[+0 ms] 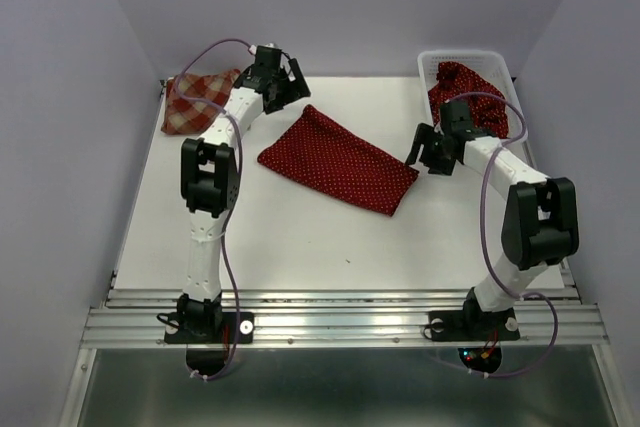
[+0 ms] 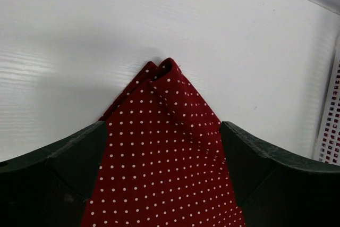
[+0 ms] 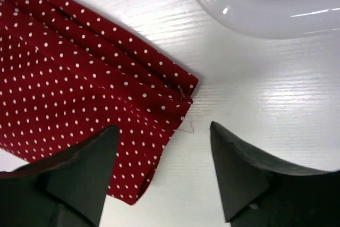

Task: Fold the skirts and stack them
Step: Fold the skirt

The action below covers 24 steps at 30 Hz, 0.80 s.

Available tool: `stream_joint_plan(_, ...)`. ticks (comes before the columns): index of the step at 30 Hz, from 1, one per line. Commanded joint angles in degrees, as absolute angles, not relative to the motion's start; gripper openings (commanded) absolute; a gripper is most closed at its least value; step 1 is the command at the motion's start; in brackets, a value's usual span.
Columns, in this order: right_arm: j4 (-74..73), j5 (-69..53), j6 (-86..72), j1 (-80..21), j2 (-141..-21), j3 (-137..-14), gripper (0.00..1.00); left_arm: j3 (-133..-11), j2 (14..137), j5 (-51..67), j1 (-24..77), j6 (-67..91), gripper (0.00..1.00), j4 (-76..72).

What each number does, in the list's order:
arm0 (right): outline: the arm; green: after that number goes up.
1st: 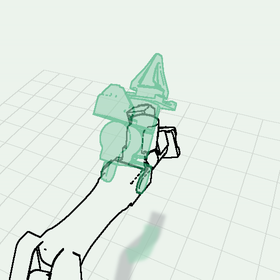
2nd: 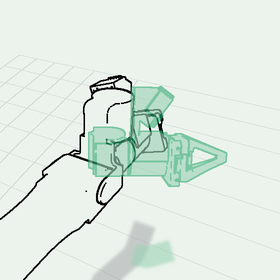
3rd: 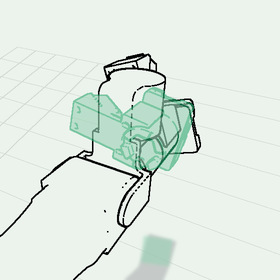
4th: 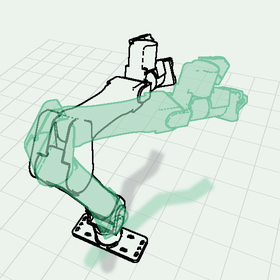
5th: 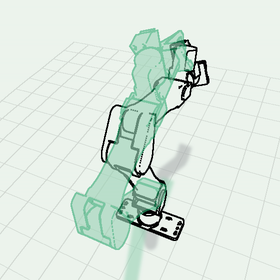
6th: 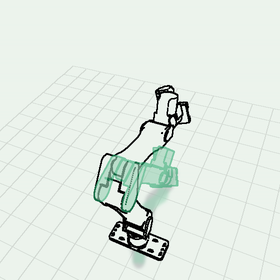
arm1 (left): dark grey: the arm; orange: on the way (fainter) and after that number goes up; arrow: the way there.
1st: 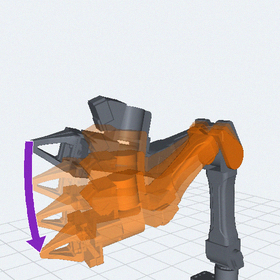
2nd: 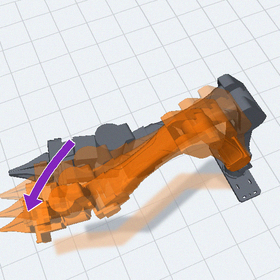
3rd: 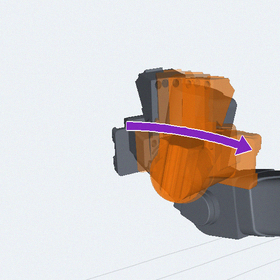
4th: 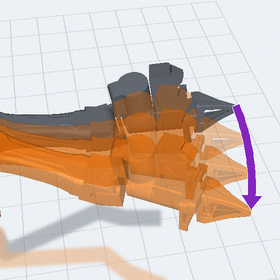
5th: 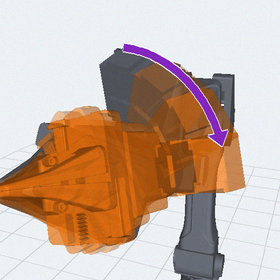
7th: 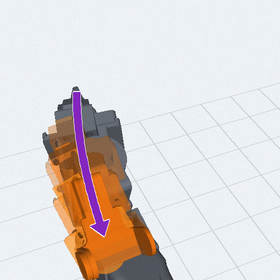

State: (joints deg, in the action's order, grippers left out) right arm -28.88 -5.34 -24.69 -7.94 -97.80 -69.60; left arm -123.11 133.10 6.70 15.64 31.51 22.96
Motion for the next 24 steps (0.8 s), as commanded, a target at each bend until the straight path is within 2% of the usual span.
stream_joint_plan(1,-26.1,-8.86,-22.77,-7.56,-92.47,-69.53,0.85,-119.81,125.43,3.52,15.21,28.31,0.99,22.85)
stream_joint_plan(2,-25.67,-10.18,-22.68,-7.56,-90.29,-67.35,1.0,-116.31,123.16,3.08,15.21,27.52,0.99,22.68)
stream_joint_plan(7,-22.33,-18.88,-24.52,-7.56,-84.12,-58.81,1.0,-102.51,116.91,-1.39,15.12,23.74,0.99,21.98)
stream_joint_plan(13,-21.89,-20.56,-24.87,-9.22,-79.81,-53.62,1.0,-85.28,111.1,-4.04,14.5,22.67,0.99,18.47)
stream_joint_plan(18,-21.71,-20.83,-25.4,-9.23,-78.49,-51.95,1.0,-81.3,111.53,-2.73,13.71,23.38,0.96,17.06)
stream_joint_plan(21,-21.8,-20.74,-25.58,-9.23,-77.7,-51.42,1.0,-80.25,112.41,-1.76,13.62,23.9,0.79,16.79)
stream_joint_plan(22,-21.8,-20.66,-25.75,-9.23,-77.52,-51.24,1.0,-79.98,112.76,-1.32,13.62,24.08,0.59,16.87)
stream_joint_plan(23,-21.8,-20.39,-25.84,-9.23,-76.91,-50.89,1.0,-79.63,112.85,-1.06,13.62,24.26,0.5,16.96)
stream_joint_plan(24,-21.88,-20.22,-25.93,-9.23,-76.56,-50.8,1.0,-78.41,112.68,-0.88,13.62,24.87,0.32,16.79)
